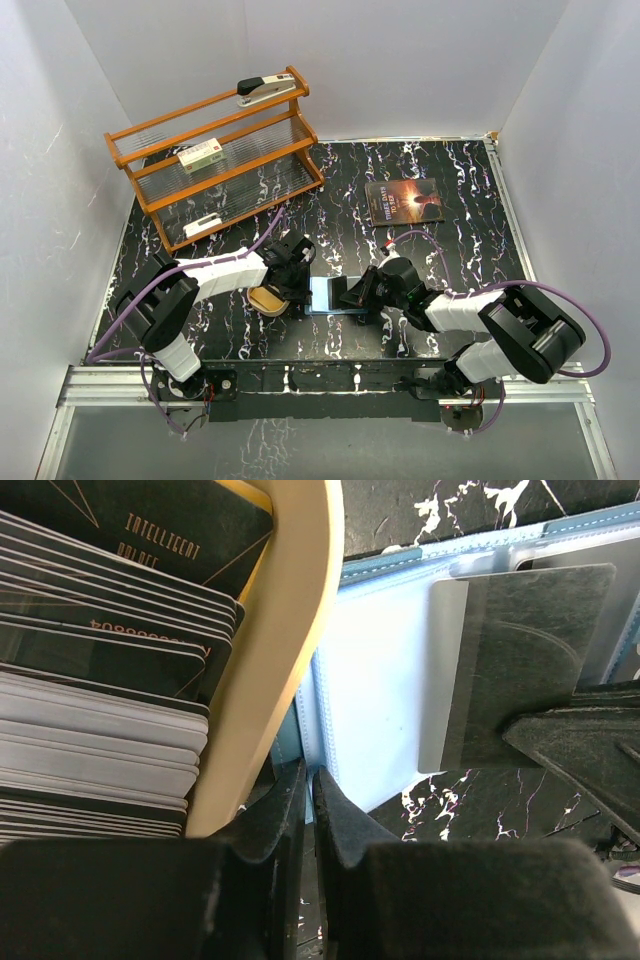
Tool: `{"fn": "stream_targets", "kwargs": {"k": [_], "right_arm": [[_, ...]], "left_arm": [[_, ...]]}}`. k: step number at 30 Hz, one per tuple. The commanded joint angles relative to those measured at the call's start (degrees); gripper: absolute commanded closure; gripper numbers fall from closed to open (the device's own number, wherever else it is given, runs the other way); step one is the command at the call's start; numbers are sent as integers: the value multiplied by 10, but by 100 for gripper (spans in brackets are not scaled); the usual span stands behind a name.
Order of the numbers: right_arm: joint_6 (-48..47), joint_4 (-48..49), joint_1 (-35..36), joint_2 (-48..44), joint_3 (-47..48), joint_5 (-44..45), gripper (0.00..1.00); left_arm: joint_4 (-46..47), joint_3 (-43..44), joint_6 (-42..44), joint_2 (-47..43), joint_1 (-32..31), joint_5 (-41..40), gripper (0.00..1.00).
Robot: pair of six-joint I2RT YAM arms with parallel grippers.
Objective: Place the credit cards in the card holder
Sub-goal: Insert the credit card into the card holder.
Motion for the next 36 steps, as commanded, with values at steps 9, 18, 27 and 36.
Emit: {"fn": "stream_targets", "kwargs": {"k": [9,18,27,36], "right_arm": [[-66,-201,3,-19,69,51,72],[-126,-285,3,-25,132,75,54],[-131,-230,3,29,154,35,66],[-127,-189,7,54,159,1,74]], "left_arm": [[-11,2,1,-16,-4,-25,93],[-18,1,-7,-28,-4,-34,92],[-14,0,-7,-27,-4,-34,92],[-11,4,-7,-22,-4,-34,92]]}}
